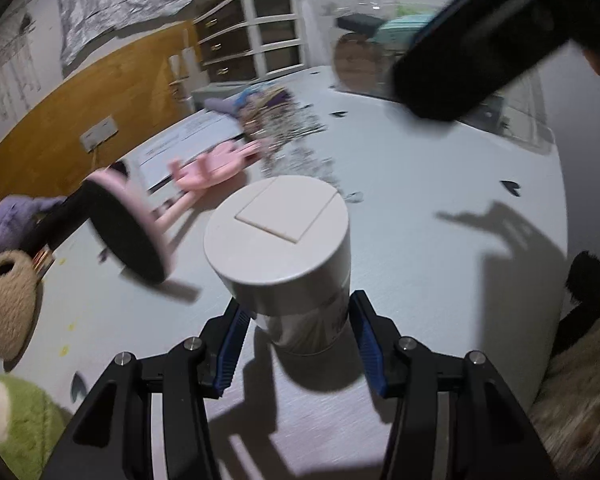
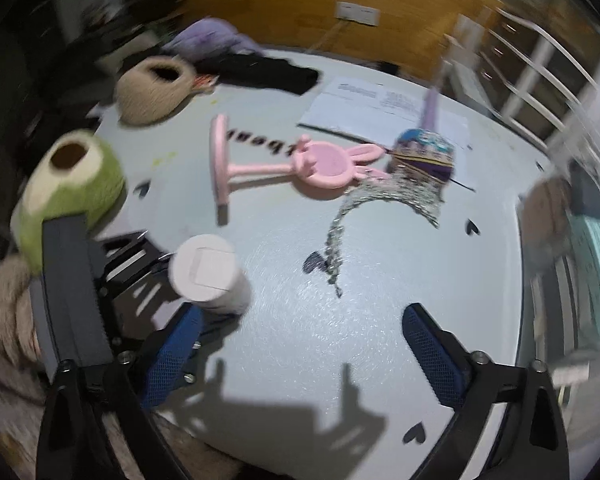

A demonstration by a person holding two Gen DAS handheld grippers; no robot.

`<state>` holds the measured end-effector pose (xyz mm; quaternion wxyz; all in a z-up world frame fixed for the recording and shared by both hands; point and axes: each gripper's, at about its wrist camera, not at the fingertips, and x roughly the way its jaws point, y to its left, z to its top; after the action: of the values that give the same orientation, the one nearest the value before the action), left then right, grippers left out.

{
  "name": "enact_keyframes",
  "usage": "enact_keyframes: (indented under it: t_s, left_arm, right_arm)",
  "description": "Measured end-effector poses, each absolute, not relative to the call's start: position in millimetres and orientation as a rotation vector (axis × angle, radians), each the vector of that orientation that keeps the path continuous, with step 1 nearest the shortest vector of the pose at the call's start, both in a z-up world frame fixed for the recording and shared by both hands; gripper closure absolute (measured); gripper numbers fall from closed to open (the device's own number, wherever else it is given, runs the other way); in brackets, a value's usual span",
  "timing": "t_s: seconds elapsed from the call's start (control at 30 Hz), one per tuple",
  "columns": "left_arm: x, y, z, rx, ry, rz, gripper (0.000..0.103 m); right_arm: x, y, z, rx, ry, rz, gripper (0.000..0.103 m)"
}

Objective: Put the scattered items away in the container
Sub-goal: 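Lift the toothpick jar with the left gripper toward the right gripper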

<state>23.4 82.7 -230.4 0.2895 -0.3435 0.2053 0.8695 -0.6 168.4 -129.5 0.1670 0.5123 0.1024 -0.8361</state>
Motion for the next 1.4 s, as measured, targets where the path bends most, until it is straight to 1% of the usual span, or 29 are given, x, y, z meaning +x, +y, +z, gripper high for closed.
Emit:
enact_keyframes:
  t_s: [0.17,0.3,0.5,0.57,0.6,0.63,0.67,0.73,0.8,0.83,0.87,0.93,1.27,1.4]
  left_arm:
    - [24.9,88.4,-230.7,-0.904,0.541,2.303,0.052]
    - [28.4,92.5,-230.8,-0.883,0.571,2.289,0.052]
    - [38.1,101.9,-232.1,-0.827,0.662,2.293,0.052]
    - [40.9,105.0,-232.8,-0.810,0.693,2.301,0.052]
    - [42.3,106.6,-233.1,-0.801,0.708,2.306,0.052]
    - [43.7,108.5,-233.4,-0.794,0.722,2.311,0.052]
    - [44.8,110.4,-233.6,-0.791,0.732,2.316,0.052]
    - [45.7,114.1,-233.1,-0.796,0.737,2.328,0.052]
    - [45.8,117.9,-232.5,-0.803,0.738,2.338,0.052]
    - [45.0,120.0,-232.6,-0.811,0.735,2.343,0.052]
    - [44.8,121.5,-232.9,-0.813,0.734,2.350,0.052]
    - [42.2,121.5,-233.4,-0.811,0.730,2.357,0.052]
    - [39.8,119.9,-233.9,-0.800,0.753,2.343,0.052]
    - [39.4,123.9,-235.0,-0.776,0.817,2.324,0.048]
  right_arm:
    - [-4.6,181.0,-142.6,1.477,0.180,-2.247,0.017]
    - [-16.7,186.1,-152.0,1.537,-0.001,-2.086,0.017]
    - [-38.6,187.2,-169.0,1.820,-0.314,-1.903,0.017]
    - [-45.9,187.3,-174.7,1.914,-0.420,-1.833,0.024]
    - [-49.6,187.3,-177.6,1.960,-0.474,-1.795,0.031]
    - [-52.9,186.7,-179.7,2.005,-0.520,-1.764,0.033]
    - [-54.5,184.2,-179.4,2.040,-0.534,-1.753,0.033]
    - [-53.9,175.7,-175.6,2.066,-0.495,-1.760,0.034]
    - [-53.4,165.8,-171.7,2.085,-0.410,-1.781,0.035]
    - [-53.1,161.3,-170.5,2.093,-0.362,-1.795,0.039]
    - [-52.5,158.5,-170.9,2.105,-0.335,-1.808,0.041]
    - [-52.7,157.9,-172.3,2.138,-0.307,-1.829,0.051]
    - [-58.9,162.3,-182.6,2.222,-0.467,-1.763,0.050]
    - [-63.9,174.5,-185.1,2.250,-0.513,-1.735,0.050]
